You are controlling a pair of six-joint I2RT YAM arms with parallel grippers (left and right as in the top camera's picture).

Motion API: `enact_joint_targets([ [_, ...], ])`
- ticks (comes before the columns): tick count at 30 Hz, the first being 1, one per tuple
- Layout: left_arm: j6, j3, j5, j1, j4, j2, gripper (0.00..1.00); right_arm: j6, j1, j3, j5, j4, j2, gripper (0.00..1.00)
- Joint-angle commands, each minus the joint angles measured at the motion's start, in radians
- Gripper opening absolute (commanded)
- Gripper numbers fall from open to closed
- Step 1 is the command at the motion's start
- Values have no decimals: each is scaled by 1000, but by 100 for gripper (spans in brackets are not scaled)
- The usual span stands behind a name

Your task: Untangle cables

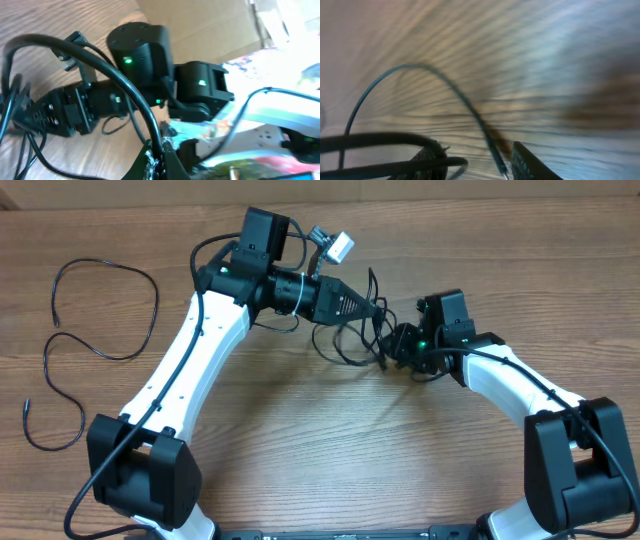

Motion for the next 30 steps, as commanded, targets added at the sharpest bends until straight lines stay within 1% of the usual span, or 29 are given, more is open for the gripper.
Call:
enact_joint_targets([
  [1, 18, 19, 113, 43, -11, -35, 4, -4, -9, 2, 273, -62, -8, 41],
  [4, 21, 19, 113, 72, -36, -35, 4, -4, -23, 2, 461, -136, -8, 41],
  [6, 40, 19, 112, 91, -55, -35, 4, -4, -39, 2, 546, -173, -8, 41],
  [8, 63, 19, 113, 113, -82, -35, 4, -3, -68, 2, 586, -199, -8, 41],
  [11, 97, 19, 113, 144, -131, -35, 4, -2, -121, 2, 587, -213, -8, 41],
  [15, 153, 19, 112, 185, -204, -35, 4, 42, -197, 2, 585, -224, -8, 41],
  [25, 283, 19, 112, 293, -364, -35, 4, 42, -351, 2, 581, -228, -8, 41],
  [30, 319, 19, 101, 373, -446, -35, 4, 42, -412, 2, 581, -224, -8, 41],
])
